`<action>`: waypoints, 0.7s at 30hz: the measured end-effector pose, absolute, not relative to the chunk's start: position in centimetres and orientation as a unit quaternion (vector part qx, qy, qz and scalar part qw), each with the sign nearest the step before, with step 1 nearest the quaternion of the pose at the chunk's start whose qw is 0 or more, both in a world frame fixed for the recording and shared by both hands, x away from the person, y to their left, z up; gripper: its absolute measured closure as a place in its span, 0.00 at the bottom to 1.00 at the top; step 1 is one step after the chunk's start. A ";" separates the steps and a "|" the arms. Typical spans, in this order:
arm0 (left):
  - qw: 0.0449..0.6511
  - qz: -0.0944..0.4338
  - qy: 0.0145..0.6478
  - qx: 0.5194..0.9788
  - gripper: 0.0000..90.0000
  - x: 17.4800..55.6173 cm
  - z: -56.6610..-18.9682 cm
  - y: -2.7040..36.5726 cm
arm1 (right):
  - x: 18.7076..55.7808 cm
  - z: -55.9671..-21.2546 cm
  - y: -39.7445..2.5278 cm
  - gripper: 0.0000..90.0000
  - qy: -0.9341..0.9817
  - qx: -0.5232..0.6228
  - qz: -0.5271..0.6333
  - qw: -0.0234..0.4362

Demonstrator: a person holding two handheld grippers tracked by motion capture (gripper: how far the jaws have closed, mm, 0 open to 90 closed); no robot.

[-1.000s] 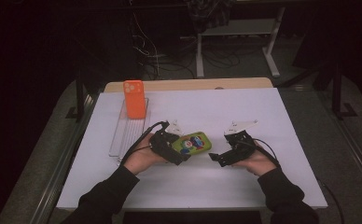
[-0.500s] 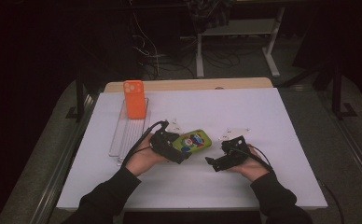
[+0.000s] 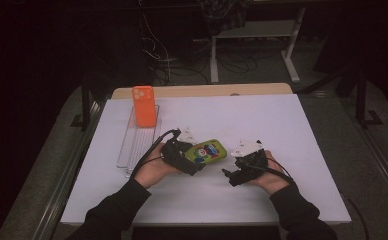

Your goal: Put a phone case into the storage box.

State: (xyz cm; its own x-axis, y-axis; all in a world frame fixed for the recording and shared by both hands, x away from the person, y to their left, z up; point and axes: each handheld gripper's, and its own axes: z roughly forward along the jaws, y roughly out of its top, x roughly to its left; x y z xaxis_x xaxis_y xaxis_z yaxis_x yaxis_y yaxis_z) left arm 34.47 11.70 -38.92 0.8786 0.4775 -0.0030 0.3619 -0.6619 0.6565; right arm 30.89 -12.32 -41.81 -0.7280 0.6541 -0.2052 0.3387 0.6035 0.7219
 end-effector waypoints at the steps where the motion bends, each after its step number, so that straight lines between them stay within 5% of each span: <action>1: 0.340 0.084 0.233 0.907 0.17 34.5 -38.9 11.7 | 30.8 -41.8 -12.3 0.00 0.864 0.278 0.339 0.246; 21: 0.350 0.073 0.240 0.903 0.17 34.4 -39.0 11.6 | 28.9 -42.0 -10.3 0.00 0.868 0.118 0.269 0.399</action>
State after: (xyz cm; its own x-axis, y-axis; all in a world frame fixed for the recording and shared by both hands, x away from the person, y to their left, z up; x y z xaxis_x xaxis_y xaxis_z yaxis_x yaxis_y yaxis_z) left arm 34.44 11.63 -38.99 0.8742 0.4842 -0.0357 0.3818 -0.6402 0.6666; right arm 28.92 -10.33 -41.99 -0.6531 0.4203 -0.6299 -0.0095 0.8272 0.5618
